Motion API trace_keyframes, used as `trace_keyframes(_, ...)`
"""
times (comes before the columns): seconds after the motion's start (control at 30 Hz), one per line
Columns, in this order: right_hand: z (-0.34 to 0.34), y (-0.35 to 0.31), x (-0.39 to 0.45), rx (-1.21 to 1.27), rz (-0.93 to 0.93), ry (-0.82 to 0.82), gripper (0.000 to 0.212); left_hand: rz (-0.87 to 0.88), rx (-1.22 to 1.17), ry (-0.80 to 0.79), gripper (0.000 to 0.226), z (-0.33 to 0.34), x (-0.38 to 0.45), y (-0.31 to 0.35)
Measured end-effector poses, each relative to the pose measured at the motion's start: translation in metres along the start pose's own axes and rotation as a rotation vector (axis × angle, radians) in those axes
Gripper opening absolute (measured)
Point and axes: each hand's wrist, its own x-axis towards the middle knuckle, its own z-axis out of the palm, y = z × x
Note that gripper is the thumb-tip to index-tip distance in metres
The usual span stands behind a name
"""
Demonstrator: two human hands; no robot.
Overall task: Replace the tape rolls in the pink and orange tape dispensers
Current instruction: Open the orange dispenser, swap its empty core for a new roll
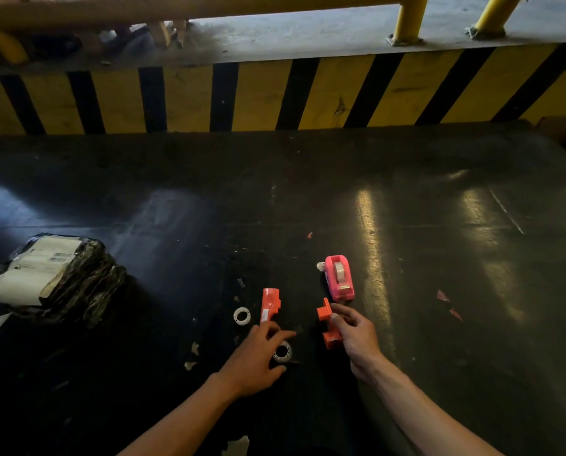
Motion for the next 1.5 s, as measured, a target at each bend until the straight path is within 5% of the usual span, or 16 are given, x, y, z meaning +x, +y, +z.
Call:
trace_keyframes(0.17,0.001,0.001,-0.003,-0.029,-0.016,-0.036,0.024,-0.053,0.000,0.053,0.056,0.012,0.002,0.005)
trace_keyframes(0.47,0.005,0.003,-0.008,-0.056,-0.042,-0.190,0.022,-0.174,-0.378,0.185,0.039,0.003,0.011,0.010)
trace_keyframes(0.77,0.011,-0.008,-0.023,-0.130,-0.197,-0.322,0.026,-0.199,-0.889,0.107,0.069,-0.029,0.012,0.027)
trace_keyframes(1.0,0.009,-0.015,-0.034,-0.104,-0.208,-0.356,0.036,-0.276,-1.091,0.107,0.072,-0.033,0.016,0.024)
trace_keyframes(1.27,0.010,-0.007,-0.029,0.028,-0.097,-0.374,0.040,-0.330,-1.134,0.168,0.029,-0.030,0.017,0.033)
trace_keyframes(1.5,0.017,-0.004,-0.031,0.120,0.040,-0.385,0.034,-0.382,-1.165,0.205,0.024,-0.026,0.019,0.040)
